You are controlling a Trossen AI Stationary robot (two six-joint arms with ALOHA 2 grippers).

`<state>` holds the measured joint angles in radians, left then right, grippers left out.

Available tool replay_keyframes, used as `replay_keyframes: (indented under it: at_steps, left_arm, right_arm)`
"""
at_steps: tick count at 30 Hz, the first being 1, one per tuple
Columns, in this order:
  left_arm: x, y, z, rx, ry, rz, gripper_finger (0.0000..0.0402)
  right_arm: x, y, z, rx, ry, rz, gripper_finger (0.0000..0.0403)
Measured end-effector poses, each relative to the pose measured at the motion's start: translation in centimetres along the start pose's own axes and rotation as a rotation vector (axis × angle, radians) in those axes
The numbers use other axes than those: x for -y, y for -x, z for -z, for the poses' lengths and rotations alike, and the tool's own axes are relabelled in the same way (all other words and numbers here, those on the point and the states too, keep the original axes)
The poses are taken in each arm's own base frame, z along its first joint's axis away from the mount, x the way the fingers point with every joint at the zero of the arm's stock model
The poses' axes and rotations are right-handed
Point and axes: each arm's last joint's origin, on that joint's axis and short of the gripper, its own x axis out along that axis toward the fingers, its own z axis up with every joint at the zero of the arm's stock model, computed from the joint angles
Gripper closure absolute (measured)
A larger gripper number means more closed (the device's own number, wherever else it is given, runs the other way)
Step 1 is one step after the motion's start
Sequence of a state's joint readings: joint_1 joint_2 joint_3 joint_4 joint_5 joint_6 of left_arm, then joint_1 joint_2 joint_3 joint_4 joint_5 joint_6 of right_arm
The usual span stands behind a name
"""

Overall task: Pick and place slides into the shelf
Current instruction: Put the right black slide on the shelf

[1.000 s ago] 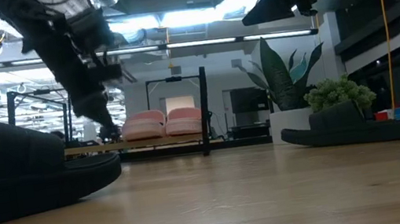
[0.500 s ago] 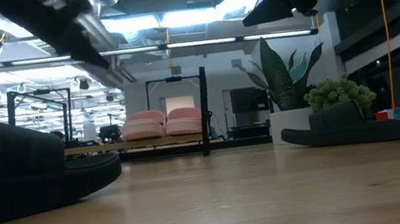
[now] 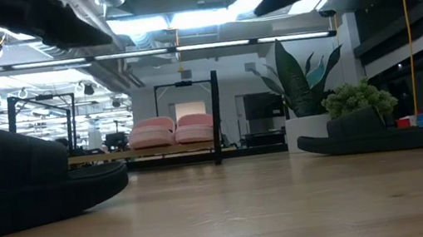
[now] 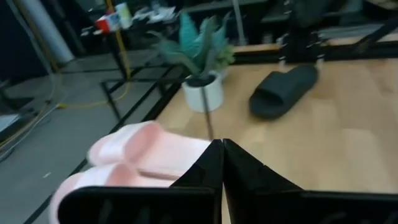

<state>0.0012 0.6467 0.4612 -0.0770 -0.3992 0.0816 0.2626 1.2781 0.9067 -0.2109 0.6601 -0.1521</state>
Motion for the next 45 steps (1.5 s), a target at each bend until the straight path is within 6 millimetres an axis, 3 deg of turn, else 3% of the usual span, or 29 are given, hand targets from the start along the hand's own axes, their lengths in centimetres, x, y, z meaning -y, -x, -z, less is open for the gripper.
replay_keyframes:
  at_steps: [8,17,25,32,39,45]
  left_arm:
    - [1.1,0.4,0.1,0.035,-0.008,0.064,0.0401]
    - [1.8,0.5,0.1,0.037,-0.021,0.109,0.0401]
    - [1.8,0.5,0.0,0.041,-0.017,0.116,0.0401]
    - [1.9,0.6,0.0,0.043,-0.017,0.15,0.0401]
    - [1.9,0.6,0.0,0.043,-0.019,0.15,0.0401]
    - [1.9,0.6,0.0,0.043,-0.019,0.15,0.0402]
  right_arm:
    - [1.8,2.4,-1.2,-0.238,-0.012,-0.081,0.0401]
    - [1.9,3.7,1.4,-0.547,-0.044,-0.21,0.0399]
    - [2.1,4.3,2.7,-0.691,-0.095,-0.181,0.0397]
    - [1.4,3.5,2.9,-0.726,-0.039,-0.185,0.0396]
    - [0.2,2.1,3.6,-0.799,0.161,-0.231,0.0394]
    - [-0.5,1.0,4.2,-0.873,0.222,-0.207,0.0352]
